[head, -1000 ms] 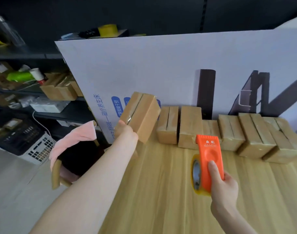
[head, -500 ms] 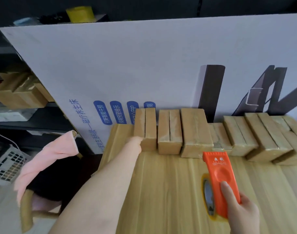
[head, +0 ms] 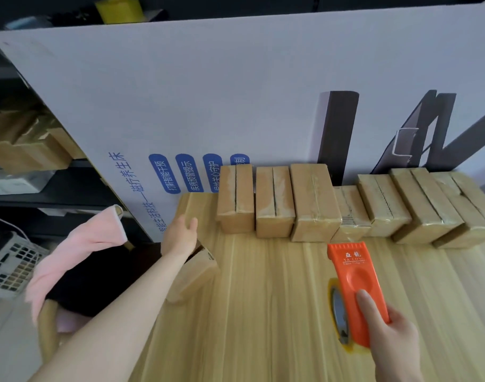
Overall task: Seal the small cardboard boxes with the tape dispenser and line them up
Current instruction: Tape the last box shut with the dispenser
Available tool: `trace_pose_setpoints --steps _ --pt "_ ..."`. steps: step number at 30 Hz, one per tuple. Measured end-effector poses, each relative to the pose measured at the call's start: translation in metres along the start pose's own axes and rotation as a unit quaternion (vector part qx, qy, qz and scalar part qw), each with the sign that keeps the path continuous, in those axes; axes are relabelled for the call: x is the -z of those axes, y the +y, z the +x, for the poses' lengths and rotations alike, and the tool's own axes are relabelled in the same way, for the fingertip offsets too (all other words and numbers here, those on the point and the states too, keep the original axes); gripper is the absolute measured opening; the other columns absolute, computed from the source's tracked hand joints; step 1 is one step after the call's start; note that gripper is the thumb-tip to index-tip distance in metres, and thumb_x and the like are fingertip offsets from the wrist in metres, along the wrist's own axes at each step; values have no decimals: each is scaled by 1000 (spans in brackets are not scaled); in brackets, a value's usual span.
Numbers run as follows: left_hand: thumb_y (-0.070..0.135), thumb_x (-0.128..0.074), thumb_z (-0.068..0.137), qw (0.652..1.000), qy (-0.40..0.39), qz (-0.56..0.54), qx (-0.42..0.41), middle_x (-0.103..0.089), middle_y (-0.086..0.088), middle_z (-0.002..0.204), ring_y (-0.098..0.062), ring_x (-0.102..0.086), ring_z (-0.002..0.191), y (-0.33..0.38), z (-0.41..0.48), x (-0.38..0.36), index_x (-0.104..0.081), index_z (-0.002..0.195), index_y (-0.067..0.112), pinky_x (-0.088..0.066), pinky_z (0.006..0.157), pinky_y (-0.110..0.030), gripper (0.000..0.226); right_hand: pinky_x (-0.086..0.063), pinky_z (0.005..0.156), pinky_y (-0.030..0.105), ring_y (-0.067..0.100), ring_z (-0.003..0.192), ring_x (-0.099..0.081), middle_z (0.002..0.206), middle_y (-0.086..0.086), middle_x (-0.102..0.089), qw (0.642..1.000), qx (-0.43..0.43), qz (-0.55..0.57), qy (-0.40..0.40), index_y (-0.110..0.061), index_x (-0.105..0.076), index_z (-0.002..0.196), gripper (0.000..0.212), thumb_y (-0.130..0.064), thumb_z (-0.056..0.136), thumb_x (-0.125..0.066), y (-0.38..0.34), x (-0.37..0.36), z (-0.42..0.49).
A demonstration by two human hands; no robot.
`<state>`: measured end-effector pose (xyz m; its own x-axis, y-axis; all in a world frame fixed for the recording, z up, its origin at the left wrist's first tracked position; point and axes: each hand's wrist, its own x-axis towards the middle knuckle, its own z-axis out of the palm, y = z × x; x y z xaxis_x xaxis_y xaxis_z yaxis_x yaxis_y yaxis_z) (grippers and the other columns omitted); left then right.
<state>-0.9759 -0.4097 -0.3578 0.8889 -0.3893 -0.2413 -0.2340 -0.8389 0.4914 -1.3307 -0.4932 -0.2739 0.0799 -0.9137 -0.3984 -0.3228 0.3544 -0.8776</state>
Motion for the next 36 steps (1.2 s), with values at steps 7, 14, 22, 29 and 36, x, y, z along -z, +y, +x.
trace_pose_setpoints --steps 7,14,22,29,36 --pt "58 -10 94 978 -27 166 -125 -63 2 110 -18 -58 98 -29 -99 -51 -56 119 25 -48 87 -35 62 -39 39 21 18 46 -57 61 13 -63 999 -16 16 -34 5 -67 88 26 -21 89 -65 15 16 -21" --pt "57 -29 94 952 -70 160 -251 -65 11 96 -15 -61 91 7 -266 -141 -62 109 30 -49 84 -33 46 -42 44 25 20 51 -62 64 12 -67 999 -11 20 -48 -3 -69 82 23 -26 87 -67 37 62 -33" --pt "35 -35 101 974 -27 -106 -196 -53 16 134 2 -46 124 44 -322 -154 -47 139 26 -26 101 -6 41 -45 41 18 20 54 -62 64 12 -67 992 13 1 -122 -3 -68 83 24 -27 87 -67 42 103 -28" --pt "23 -50 99 983 92 -126 -99 -57 4 134 -13 -51 125 23 -212 -83 -53 134 17 -40 104 -26 36 -48 39 26 19 46 -62 65 16 -65 984 63 6 -167 -4 -66 81 26 -29 89 -65 16 53 -8" --pt "28 -54 97 991 85 -87 -47 -57 1 134 -17 -55 120 19 -66 -29 -47 139 18 -44 97 -34 44 -39 33 13 0 35 -52 63 10 -58 979 114 13 -171 -2 -64 81 23 -23 90 -65 -17 -34 15"
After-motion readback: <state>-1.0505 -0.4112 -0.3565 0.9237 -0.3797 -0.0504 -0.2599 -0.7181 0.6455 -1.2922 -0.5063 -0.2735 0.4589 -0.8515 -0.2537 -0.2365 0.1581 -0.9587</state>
